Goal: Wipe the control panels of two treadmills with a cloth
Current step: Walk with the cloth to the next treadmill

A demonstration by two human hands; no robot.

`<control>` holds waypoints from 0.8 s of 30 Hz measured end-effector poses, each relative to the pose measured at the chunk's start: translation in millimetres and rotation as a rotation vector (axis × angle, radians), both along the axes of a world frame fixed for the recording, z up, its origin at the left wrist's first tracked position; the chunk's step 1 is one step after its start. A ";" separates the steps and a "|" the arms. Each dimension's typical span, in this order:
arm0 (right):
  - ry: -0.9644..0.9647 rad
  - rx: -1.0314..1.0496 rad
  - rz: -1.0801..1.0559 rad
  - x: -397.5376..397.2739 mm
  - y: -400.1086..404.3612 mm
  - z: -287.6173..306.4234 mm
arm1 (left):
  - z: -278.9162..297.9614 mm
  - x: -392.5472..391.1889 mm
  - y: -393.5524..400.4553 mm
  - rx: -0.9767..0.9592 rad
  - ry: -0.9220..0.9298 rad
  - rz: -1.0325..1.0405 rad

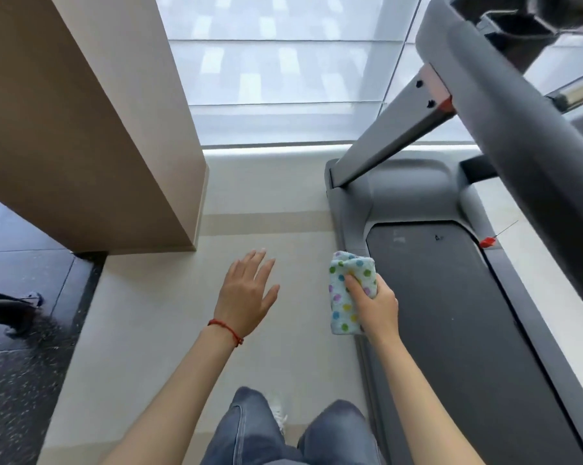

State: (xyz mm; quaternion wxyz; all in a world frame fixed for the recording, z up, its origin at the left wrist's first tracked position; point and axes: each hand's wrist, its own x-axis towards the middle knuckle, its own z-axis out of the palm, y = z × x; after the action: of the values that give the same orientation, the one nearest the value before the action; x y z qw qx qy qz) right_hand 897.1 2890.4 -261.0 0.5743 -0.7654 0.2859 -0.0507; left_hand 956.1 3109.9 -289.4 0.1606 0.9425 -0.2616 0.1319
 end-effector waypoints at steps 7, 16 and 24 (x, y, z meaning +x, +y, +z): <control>-0.118 -0.031 -0.048 95.2 -31.4 41.6 | 35.3 96.5 -36.6 0.003 -0.068 -0.032; -0.357 -0.019 -0.015 196.6 -82.6 114.9 | 103.9 197.6 -100.2 -0.040 -0.203 -0.022; -0.517 0.016 -0.051 260.0 -110.0 177.6 | 169.8 269.1 -138.1 -0.104 -0.335 -0.064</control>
State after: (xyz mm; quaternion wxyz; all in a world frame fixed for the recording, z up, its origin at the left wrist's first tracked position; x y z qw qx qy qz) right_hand 1157.1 2780.4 -83.4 0.6328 -0.7152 0.1491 -0.2565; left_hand 1225.2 2971.7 -119.6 0.1673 0.8890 -0.3074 0.2953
